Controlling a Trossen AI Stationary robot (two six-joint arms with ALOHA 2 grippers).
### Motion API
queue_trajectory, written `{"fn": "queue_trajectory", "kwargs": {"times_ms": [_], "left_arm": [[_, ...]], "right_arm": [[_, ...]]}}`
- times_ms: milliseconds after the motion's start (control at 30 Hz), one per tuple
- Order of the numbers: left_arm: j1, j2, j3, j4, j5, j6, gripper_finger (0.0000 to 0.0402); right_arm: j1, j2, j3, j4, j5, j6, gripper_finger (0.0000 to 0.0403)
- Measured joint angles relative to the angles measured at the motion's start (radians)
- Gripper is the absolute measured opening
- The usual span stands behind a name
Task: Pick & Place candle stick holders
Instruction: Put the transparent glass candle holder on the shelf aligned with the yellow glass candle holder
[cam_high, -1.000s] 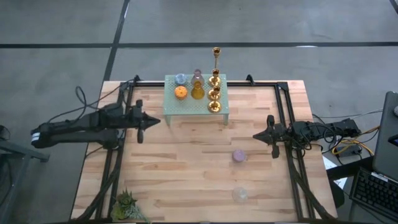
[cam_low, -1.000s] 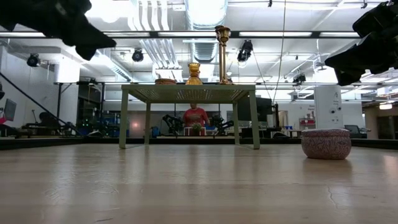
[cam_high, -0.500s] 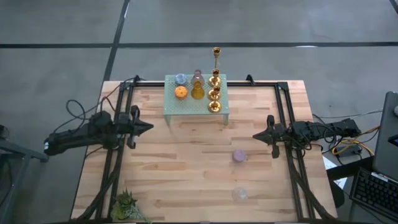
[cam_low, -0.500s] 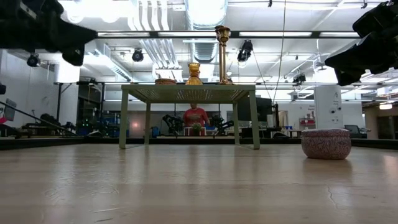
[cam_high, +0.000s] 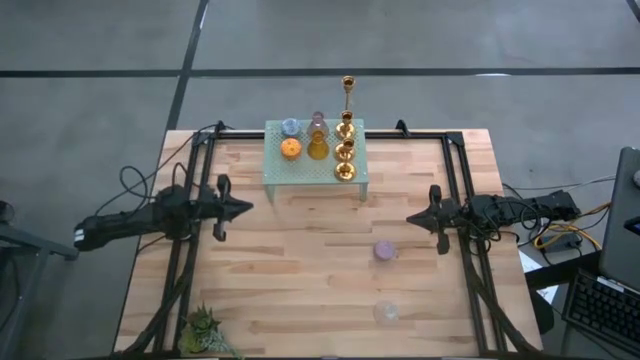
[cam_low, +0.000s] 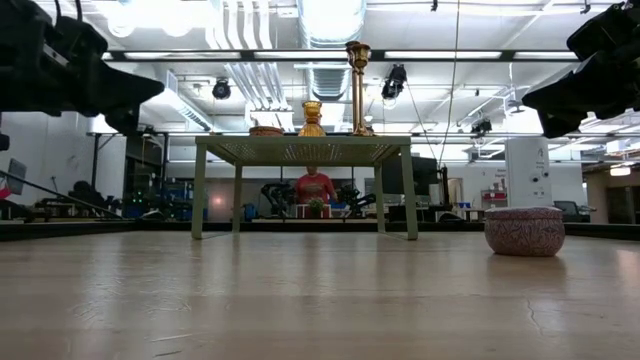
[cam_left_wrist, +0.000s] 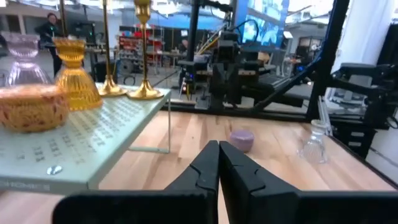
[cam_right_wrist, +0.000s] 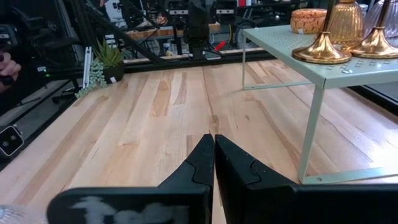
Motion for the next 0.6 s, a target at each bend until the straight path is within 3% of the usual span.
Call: {"fn": "queue_trajectory", "kwargs": {"times_ms": [600], "left_arm": [[0.000,0.041,-0.001,-0.010,-0.004,-0.028,0.0014]], "right_arm": [[0.000,-0.002,0.000,0.000,0.000,0.000,0.0008]]}}
